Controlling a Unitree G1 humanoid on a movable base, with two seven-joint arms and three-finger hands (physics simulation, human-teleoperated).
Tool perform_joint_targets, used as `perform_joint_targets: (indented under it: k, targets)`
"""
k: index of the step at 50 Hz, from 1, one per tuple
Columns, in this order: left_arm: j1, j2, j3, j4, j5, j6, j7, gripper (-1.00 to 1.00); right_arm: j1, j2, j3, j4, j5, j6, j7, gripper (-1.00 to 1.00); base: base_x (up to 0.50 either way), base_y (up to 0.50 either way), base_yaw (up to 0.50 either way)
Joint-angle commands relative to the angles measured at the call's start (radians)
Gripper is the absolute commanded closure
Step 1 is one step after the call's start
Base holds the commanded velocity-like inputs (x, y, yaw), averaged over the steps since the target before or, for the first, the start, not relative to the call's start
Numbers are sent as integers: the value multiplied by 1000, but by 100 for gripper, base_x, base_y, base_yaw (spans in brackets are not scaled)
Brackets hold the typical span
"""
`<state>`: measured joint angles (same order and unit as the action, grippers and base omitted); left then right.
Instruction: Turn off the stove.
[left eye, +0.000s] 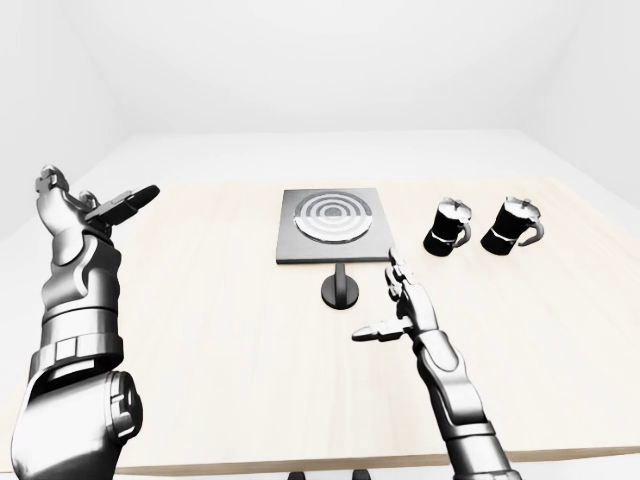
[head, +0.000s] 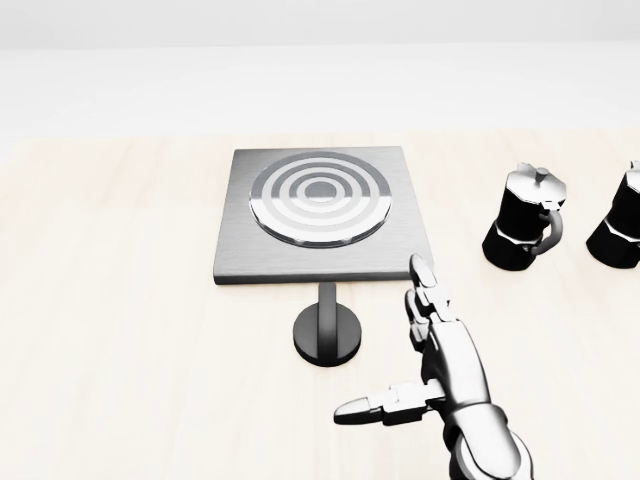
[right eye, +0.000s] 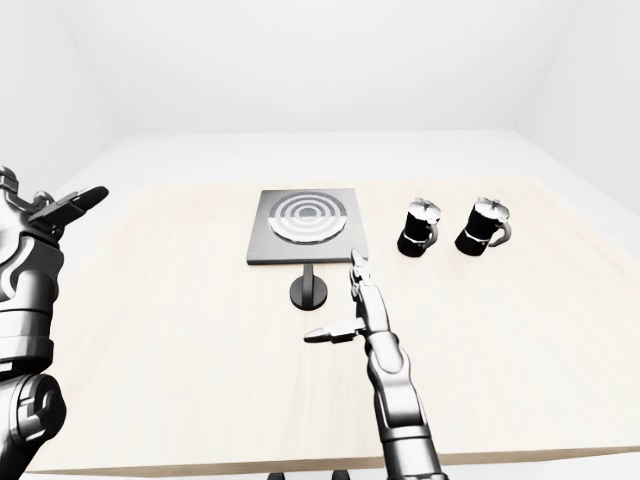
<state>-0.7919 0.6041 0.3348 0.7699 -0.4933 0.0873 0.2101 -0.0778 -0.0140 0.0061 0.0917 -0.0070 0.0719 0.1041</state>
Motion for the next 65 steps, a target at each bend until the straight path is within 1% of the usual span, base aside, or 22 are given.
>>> perform_joint_targets:
  k: [1, 12, 15, 18, 21, 24, 27, 52, 53, 60, 62, 63, 65]
  targets:
    - [1, 0, 0, -2, 2, 0, 2, -100, -31, 3, 24, 47, -19, 13, 55, -100, 0, 0, 0]
    - [-1, -1, -1, 4, 3, 0, 1, -100, -49, 12, 43, 69, -57, 15, 98, -100, 0, 0, 0]
    - [3, 1, 1, -12, 0, 0, 5, -100, -52, 13, 46, 81, -60, 9, 111, -100, 0, 0, 0]
    - [2, -1, 0, -5, 3, 0, 3, -100, -53, 15, 50, 78, -67, 10, 117, -100, 0, 0, 0]
    - [1, -1, 0, -2, 3, 0, 3, -100, -54, 15, 49, 82, -74, 9, 116, -100, 0, 0, 0]
    - [2, 0, 1, -7, 3, 0, 3, -100, -43, 18, 52, 46, -83, 15, 111, -100, 0, 0, 0]
    - [0, -1, 0, -1, 5, 0, 2, -100, -30, 19, 60, -5, -117, 15, 80, -100, 0, 0, 0]
    - [0, -1, 0, 0, 5, 0, 2, -100, -30, 20, 59, -6, -117, 15, 81, -100, 0, 0, 0]
    - [0, -1, 0, -2, 4, 0, 2, -100, -21, 18, 73, -17, -141, 15, 74, -100, 0, 0, 0]
    - [-3, 1, 0, 4, 1, 0, 1, -100, -16, 27, 84, 0, -145, 15, 79, -100, 0, 0, 0]
    - [-2, 2, 2, 2, -2, 0, -1, -100, -5, 24, 99, -26, -166, 9, 85, -100, 0, 0, 0]
    - [-1, 2, 3, -2, -4, 0, -1, -100, -2, 27, 101, -36, -174, 15, 83, -100, 0, 0, 0]
    - [-2, 1, 2, 5, -5, 0, -4, -100, -5, 27, 98, -29, -175, 15, 87, -100, 0, 0, 0]
